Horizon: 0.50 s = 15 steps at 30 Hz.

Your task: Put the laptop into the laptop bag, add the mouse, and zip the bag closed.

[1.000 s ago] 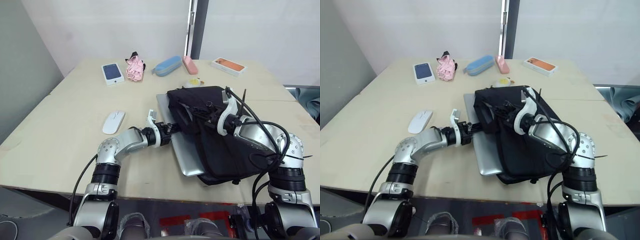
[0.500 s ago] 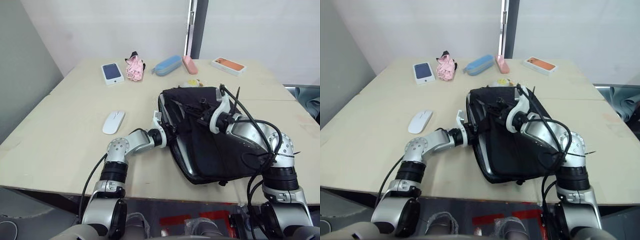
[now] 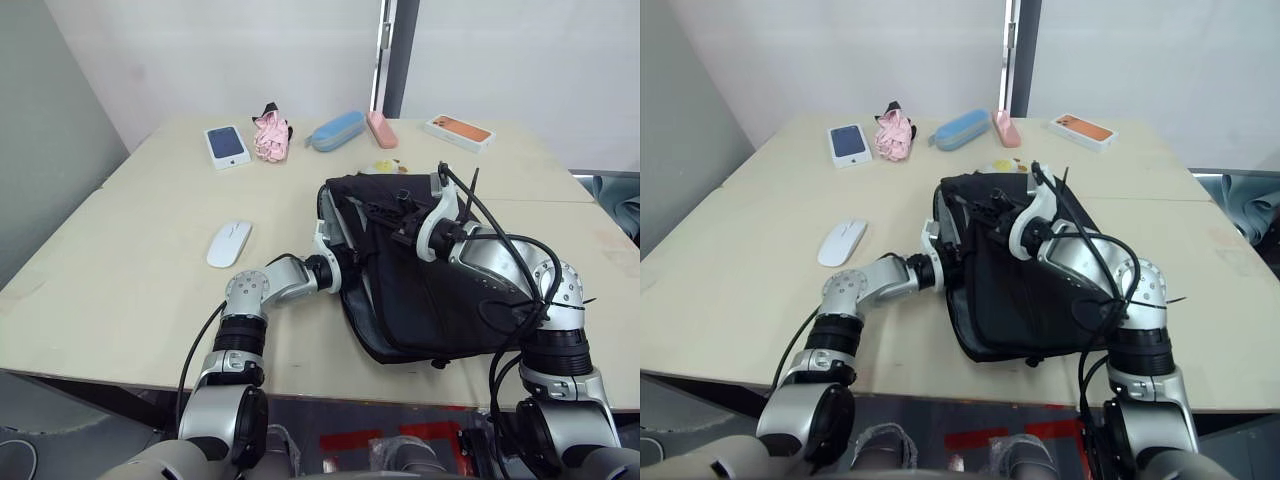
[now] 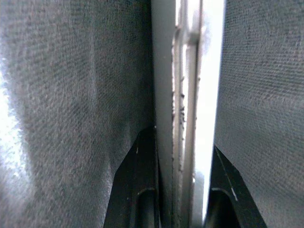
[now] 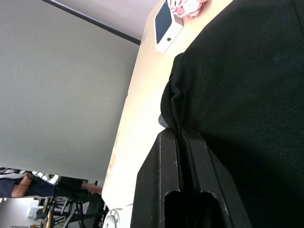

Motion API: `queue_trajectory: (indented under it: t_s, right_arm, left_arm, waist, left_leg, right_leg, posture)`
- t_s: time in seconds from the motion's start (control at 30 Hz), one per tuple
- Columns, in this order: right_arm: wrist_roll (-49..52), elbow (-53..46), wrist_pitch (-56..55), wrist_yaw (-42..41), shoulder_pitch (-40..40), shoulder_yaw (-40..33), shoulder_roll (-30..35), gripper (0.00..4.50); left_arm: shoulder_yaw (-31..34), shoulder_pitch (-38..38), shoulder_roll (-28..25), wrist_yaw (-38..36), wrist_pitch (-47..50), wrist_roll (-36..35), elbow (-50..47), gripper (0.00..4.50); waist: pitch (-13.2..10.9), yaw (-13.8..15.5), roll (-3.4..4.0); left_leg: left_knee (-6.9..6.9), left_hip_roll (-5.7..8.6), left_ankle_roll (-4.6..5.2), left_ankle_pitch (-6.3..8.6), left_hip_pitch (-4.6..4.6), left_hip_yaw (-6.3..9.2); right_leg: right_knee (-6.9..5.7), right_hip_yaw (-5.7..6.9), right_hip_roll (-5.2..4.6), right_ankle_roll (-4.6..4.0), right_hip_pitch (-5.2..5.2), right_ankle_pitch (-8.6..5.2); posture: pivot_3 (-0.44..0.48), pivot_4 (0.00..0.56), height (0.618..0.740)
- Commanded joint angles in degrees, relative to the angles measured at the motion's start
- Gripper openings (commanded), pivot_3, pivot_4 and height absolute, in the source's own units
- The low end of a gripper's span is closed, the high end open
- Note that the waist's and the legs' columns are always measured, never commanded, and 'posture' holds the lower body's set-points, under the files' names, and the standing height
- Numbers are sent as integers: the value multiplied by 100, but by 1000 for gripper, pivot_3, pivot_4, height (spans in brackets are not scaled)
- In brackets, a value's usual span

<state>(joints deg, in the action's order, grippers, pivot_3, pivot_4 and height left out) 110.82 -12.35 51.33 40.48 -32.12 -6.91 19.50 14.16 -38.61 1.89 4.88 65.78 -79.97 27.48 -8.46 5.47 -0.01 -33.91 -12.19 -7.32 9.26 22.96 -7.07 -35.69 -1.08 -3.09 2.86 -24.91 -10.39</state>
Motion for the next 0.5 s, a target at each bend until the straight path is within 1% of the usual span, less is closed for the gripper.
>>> queue_trajectory:
  t_s: [0.03,0.3,0.37,0.4,0.5]
  right_arm:
    - [218,-411,-161,-47,-182,-2,-8,29]
    - [218,-432,-144,-101,-182,16,-8,29]
    - [218,-430,-139,-111,-170,22,8,0]
    - [218,-426,-130,-120,-156,24,26,0]
    - [218,-401,-81,-182,-108,10,154,0]
  left_arm:
    - [102,-365,160,-417,179,-111,-97,302]
    - [200,-503,227,-551,299,239,-22,302]
    - [187,-494,208,-610,369,321,-102,1306]
    - [197,-480,201,-616,414,321,-159,1511]
    - [282,-467,149,-614,510,286,-268,2603]
  waist:
    - [0,0,0]
    - [0,2,0]
    - [0,3,0]
    - [0,3,0]
    - [0,2,0]
  left_leg:
    - [0,0,0,0,0,1]
    - [0,0,4,0,8,8]
    - [0,1,4,0,8,9]
    - [0,1,4,0,8,9]
    - [0,1,4,0,8,9]
  right_leg:
    - [0,1,0,0,0,0]
    - [8,9,-1,0,-1,0]
    - [8,10,-1,0,0,0]
    - [8,10,-2,0,0,0]
    - [7,10,-2,0,0,0]
  posture:
    - [0,150,740]
    - [0,150,740]
    - [0,150,740]
    - [0,150,740]
    - [0,150,740]
